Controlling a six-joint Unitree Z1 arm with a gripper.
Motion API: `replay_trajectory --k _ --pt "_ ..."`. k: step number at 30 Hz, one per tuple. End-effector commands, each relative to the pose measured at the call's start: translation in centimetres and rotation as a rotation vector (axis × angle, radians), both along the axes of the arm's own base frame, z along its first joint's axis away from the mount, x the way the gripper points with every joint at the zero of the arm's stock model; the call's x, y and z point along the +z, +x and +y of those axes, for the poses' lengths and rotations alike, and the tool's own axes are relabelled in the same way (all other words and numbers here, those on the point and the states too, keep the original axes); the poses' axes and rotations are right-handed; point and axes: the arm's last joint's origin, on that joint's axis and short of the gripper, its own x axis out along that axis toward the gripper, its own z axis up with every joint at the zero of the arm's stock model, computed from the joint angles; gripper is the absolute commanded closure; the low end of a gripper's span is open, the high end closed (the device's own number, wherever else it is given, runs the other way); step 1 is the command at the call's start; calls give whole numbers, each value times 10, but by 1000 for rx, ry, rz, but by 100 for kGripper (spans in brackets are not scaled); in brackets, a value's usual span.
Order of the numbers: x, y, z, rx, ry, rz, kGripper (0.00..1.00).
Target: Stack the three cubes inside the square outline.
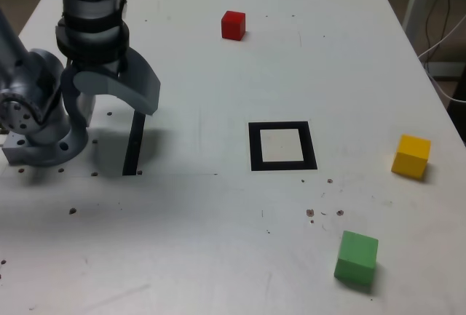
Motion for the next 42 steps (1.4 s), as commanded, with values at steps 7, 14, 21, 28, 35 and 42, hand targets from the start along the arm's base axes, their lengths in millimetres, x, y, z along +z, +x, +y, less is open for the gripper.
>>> replay_trajectory --k 7,14,21,28,35,42 --pt "1 3 -1 -2 -3 2 1" --pt "10 15 0 -10 2 -8 1" --pt "25 30 3 -25 9 -20 1" --pt "34 47 12 -38 7 -24 1" --pt "37 63 36 -38 0 -18 1" --pt "40 81 75 -22 -10 -14 1"
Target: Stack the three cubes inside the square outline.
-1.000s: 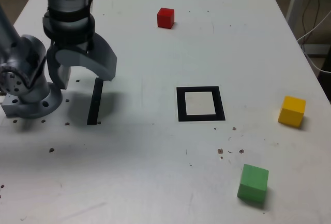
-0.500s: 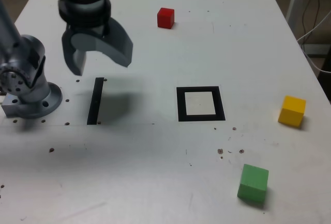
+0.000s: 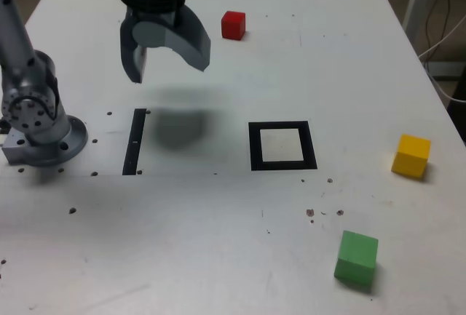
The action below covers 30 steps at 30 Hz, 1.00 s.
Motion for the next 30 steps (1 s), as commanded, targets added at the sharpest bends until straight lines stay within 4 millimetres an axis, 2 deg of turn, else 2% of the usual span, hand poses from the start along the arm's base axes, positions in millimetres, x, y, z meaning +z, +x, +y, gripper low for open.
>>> replay_trajectory --k 1,17,30 --pt "1 8 16 12 -1 0 1" --pt "-13 37 106 53 -7 25 0" --pt "-24 54 159 16 5 39 0"
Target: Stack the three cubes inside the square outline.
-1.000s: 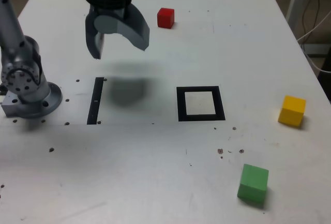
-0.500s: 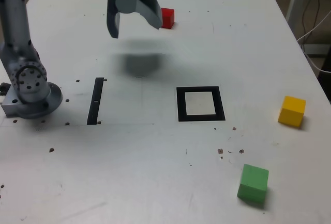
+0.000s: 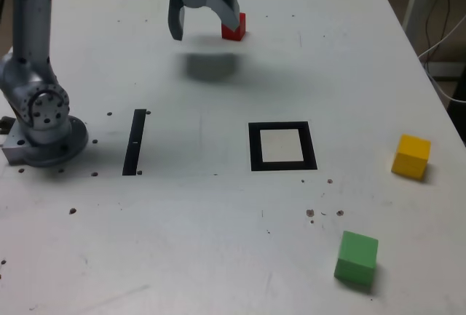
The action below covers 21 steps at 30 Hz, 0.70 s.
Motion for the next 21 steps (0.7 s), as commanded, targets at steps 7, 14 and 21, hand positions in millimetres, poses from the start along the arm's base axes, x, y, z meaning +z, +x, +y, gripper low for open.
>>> replay_trajectory --k 7,14,21 --pt "1 11 27 -89 10 -1 1" --pt "-7 23 41 -186 -15 17 1" --pt "-16 29 53 -241 -31 33 1"
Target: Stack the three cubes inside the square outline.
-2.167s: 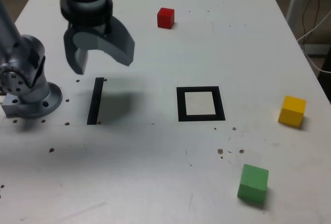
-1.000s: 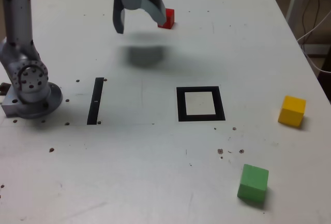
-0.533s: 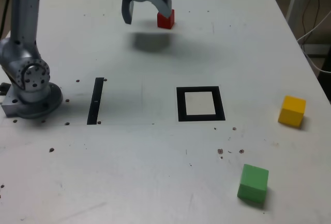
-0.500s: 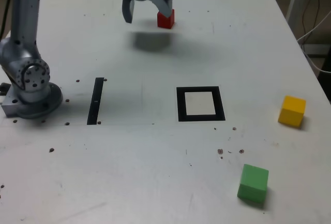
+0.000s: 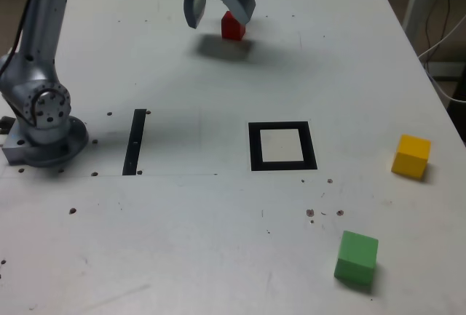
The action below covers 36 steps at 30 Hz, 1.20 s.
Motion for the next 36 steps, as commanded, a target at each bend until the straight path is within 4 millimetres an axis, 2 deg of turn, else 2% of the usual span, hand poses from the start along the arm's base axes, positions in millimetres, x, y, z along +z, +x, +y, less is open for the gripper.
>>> replay_trajectory --k 1,15,21,25,36 --pt "-2 0 4 -1 1 6 1" --pt "-11 20 23 4 10 5 3" --pt "-19 29 31 15 8 19 9" --pt "-21 35 33 18 13 27 18" --pt "-19 44 28 17 35 30 64"
